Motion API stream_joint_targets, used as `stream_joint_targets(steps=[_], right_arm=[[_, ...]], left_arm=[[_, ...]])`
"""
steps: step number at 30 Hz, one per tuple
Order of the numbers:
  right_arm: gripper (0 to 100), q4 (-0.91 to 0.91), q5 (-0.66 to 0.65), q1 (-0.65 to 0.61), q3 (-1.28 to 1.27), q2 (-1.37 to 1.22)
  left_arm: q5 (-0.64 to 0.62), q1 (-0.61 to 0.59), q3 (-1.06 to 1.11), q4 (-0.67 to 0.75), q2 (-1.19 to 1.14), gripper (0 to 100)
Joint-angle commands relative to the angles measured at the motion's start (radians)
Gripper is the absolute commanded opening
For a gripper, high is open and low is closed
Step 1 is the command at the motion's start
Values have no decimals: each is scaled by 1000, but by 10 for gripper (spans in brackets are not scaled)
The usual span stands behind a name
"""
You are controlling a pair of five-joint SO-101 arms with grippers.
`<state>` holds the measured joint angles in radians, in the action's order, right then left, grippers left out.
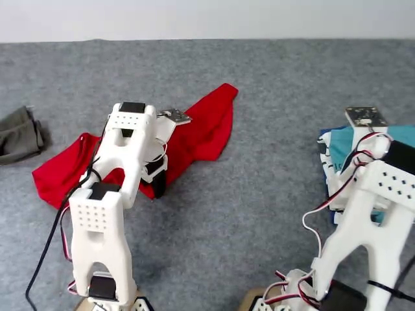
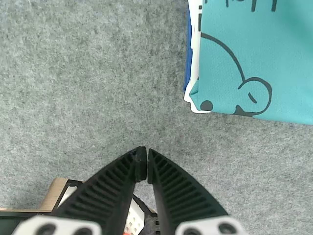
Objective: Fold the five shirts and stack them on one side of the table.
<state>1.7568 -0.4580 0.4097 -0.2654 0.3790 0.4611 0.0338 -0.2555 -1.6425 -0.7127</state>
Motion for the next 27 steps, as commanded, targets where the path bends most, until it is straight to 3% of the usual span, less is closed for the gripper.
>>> stream_joint_targets(steps=[1,6,12,18,27], right_arm=[[9,36,3,-7,8,33],[9,36,3,-7,8,36],[9,36,3,-7,12,41],[9,36,3,-8,12,42],[9,36,3,-27,77,42]], left_arm=[[-15,-5,-27,26,-12,160],[8,34,-33,17,-60,0],[-23,41,-96,-81,49,3],[-58,32,-24,-112,431,3],[-58,-9,395,-114,1148,4]])
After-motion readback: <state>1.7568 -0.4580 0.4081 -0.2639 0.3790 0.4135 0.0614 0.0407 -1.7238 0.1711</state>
